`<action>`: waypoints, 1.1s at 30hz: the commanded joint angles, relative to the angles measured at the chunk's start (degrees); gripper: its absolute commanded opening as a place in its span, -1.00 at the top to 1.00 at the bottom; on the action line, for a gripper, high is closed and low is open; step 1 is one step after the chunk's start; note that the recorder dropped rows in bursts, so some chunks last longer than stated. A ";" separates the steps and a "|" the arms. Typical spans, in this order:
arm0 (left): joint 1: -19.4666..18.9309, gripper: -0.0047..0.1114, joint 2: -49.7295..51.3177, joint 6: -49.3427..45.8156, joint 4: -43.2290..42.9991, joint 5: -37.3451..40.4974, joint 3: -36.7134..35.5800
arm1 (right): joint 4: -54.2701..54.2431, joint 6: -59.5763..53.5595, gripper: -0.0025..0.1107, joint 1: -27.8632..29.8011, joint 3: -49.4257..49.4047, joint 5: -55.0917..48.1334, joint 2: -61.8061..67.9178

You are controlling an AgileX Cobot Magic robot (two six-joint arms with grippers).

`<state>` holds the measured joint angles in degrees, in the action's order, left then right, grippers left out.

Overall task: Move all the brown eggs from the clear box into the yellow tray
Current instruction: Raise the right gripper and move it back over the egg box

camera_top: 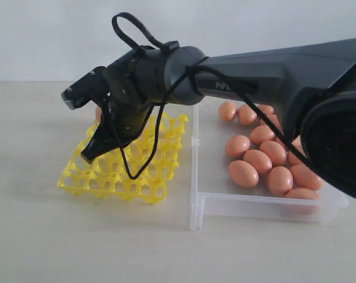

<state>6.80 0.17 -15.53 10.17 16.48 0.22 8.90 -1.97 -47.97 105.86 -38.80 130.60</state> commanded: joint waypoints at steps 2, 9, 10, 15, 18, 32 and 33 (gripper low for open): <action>0.34 0.85 -0.17 -0.01 -0.09 -0.23 -0.22 | 1.79 0.92 0.96 0.17 -9.02 0.26 -7.01; 0.34 0.85 -0.17 -0.01 -0.09 -0.23 -0.22 | 17.95 13.89 0.96 0.17 -25.03 2.13 -18.80; 0.34 0.85 -0.17 -0.01 -0.09 -0.23 -0.22 | 20.86 16.45 0.96 0.17 -27.28 2.36 -20.57; 0.34 0.85 -0.17 -0.01 -0.09 -0.23 -0.22 | 32.37 27.17 0.96 2.64 -36.85 2.59 -28.37; 0.34 0.85 -0.17 -0.01 -0.09 -0.23 -0.22 | 32.91 29.65 0.96 7.87 -40.62 3.13 -32.04; 0.34 0.85 -0.17 -0.01 -0.09 -0.23 -0.22 | -1.36 6.47 0.96 28.50 -42.64 19.43 -33.12; 0.34 0.85 -0.17 -0.01 -0.09 -0.23 -0.22 | -1.62 6.22 0.96 28.65 -41.77 19.43 -32.37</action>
<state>6.80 0.17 -15.53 10.17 16.48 0.22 10.23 8.73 -20.14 62.34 -20.66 97.61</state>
